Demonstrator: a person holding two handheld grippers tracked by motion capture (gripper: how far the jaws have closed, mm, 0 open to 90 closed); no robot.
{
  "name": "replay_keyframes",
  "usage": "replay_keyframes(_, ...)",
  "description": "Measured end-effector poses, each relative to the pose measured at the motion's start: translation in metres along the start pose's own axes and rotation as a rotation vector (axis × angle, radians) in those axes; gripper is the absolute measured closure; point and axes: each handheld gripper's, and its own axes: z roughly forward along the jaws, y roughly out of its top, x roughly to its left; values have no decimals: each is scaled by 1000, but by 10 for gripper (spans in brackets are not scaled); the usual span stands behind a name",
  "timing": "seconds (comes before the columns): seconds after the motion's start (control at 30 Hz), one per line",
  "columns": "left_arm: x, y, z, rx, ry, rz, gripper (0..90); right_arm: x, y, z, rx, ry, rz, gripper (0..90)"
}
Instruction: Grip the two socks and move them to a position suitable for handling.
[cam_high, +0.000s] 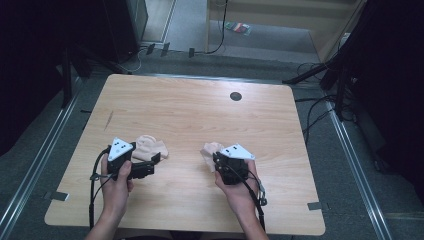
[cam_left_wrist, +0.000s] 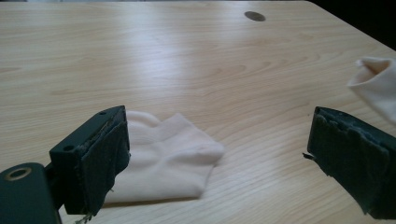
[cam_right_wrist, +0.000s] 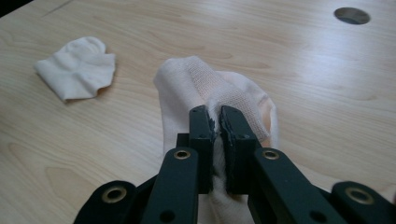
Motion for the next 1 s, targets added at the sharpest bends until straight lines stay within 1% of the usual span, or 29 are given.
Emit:
replay_keyframes(0.03, -3, -2, 1, -3, -11, -2, 58, 2, -2, 1, 1, 7, -1, 850)
replay_keyframes(0.07, -5, -5, 2, -12, -34, -7, 58, 5, -4, 2, 7, 12, 3, 849)
replay_keyframes(0.1, -9, -11, 3, -23, -77, 2, 58, 8, -8, 4, 20, 28, -11, 848)
replay_keyframes(0.13, -9, -11, 3, -23, -77, 2, 58, 8, -8, 4, 20, 28, -11, 848)
replay_keyframes(0.2, -13, -19, 5, -16, -84, 31, 58, 10, -12, 5, 26, 41, -18, 846)
replay_keyframes(0.27, -14, -28, 9, 8, -108, 24, 58, 14, -19, 7, 43, 51, -20, 846)
replay_keyframes(0.3, -14, -28, 9, 8, -108, 24, 58, 14, -19, 7, 43, 51, -20, 846)
replay_keyframes(0.33, -15, -31, 11, 15, -108, 10, 58, 18, -23, 9, 55, 61, -25, 846)
replay_keyframes(0.37, -15, -31, 11, 15, -108, 10, 59, 18, -23, 9, 55, 61, -25, 846)
replay_keyframes(0.4, -17, -33, 12, 27, -110, 5, 58, 22, -27, 12, 62, 65, -33, 846)
replay_keyframes(0.47, -19, -35, 13, 29, -114, 10, 59, 24, -28, 13, 64, 67, -37, 846)
replay_keyframes(0.5, -22, -37, 13, 26, -132, 22, 59, 29, -31, 18, 72, 66, -47, 846)
replay_keyframes(0.53, -22, -37, 13, 26, -132, 22, 59, 29, -31, 18, 72, 66, -47, 846)
replay_keyframes(0.57, -23, -37, 13, 21, -153, 27, 59, 31, -32, 19, 76, 69, -48, 846)
replay_keyframes(0.6, -24, -38, 14, 21, -159, 32, 59, 33, -34, 21, 80, 72, -51, 846)
replay_keyframes(0.63, -25, -39, 14, 26, -157, 37, 59, 36, -35, 22, 83, 74, -55, 845)
replay_keyframes(0.67, -26, -39, 15, 34, -161, 40, 58, 40, -38, 25, 82, 81, -60, 824)
replay_keyframes(0.7, -27, -40, 16, 37, -159, 37, 58, 40, -38, 25, 82, 81, -60, 824)
replay_keyframes(0.73, -27, -41, 17, 45, -159, 37, 59, 43, -41, 27, 77, 93, -53, 732)
replay_keyframes(0.77, -27, -41, 17, 45, -159, 37, 58, 43, -41, 28, 74, 103, -49, 679)
replay_keyframes(0.8, -26, -42, 18, 54, -157, 37, 59, 42, -41, 28, 62, 125, -42, 634)
replay_keyframes(0.83, -26, -42, 18, 54, -157, 37, 59, 42, -40, 28, 57, 133, -34, 606)
replay_keyframes(0.9, -24, -42, 19, 64, -154, 29, 59, 37, -37, 25, 34, 145, -24, 587)
replay_keyframes(0.93, -24, -42, 19, 64, -154, 29, 59, 34, -34, 23, 23, 146, -19, 593)
replay_keyframes(0.97, -23, -43, 20, 67, -153, 27, 59, 34, -34, 23, 23, 146, -19, 593)
replay_keyframes(1.0, -23, -43, 20, 71, -151, 28, 59, 30, -32, 20, 9, 144, -19, 616)
